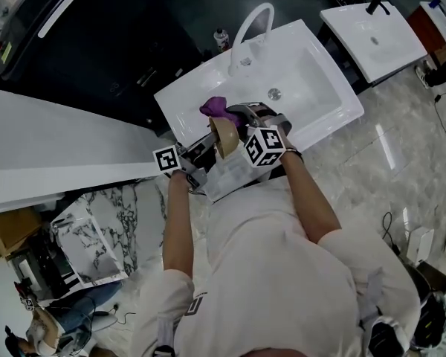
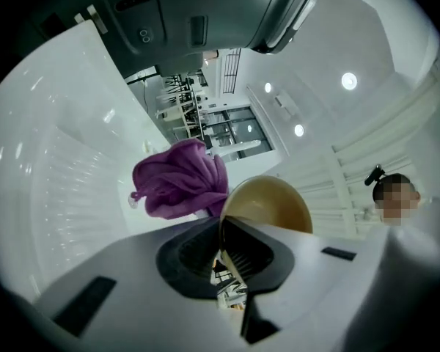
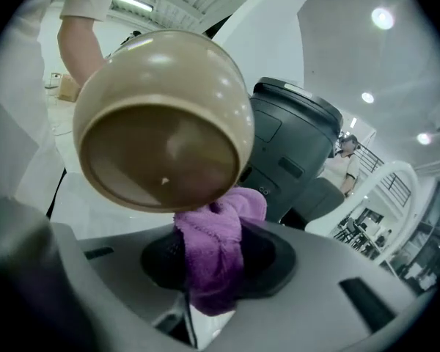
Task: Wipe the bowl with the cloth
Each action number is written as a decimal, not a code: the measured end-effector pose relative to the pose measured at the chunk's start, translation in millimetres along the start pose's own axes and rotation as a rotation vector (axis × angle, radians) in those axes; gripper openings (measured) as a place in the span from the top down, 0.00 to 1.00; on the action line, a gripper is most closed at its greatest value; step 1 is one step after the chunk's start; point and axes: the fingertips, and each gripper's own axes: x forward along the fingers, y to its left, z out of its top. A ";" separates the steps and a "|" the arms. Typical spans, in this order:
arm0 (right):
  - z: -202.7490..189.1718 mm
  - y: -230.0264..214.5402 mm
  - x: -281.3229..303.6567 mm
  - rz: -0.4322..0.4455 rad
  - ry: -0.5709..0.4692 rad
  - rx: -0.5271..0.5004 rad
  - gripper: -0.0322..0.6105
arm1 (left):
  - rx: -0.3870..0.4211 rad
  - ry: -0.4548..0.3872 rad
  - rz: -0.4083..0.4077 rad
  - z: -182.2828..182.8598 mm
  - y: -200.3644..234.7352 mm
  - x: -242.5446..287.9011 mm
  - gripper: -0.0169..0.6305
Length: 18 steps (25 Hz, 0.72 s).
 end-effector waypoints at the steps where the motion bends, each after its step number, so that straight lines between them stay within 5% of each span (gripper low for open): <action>1: -2.3 -2.1 -1.6 -0.005 0.010 -0.016 0.79 | 0.003 0.012 0.010 -1.6 2.7 0.5 0.94; 9: -16.7 -18.0 1.6 0.007 0.040 -0.091 0.79 | 0.015 -0.018 0.111 -1.7 20.0 5.0 0.94; 14: -9.9 -30.2 6.5 0.020 0.021 -0.105 0.79 | 0.091 -0.124 0.270 24.6 42.9 -24.1 0.94; 18: -4.1 -24.2 8.5 0.031 0.002 -0.079 0.79 | 0.039 -0.242 0.240 43.0 39.6 -30.0 0.94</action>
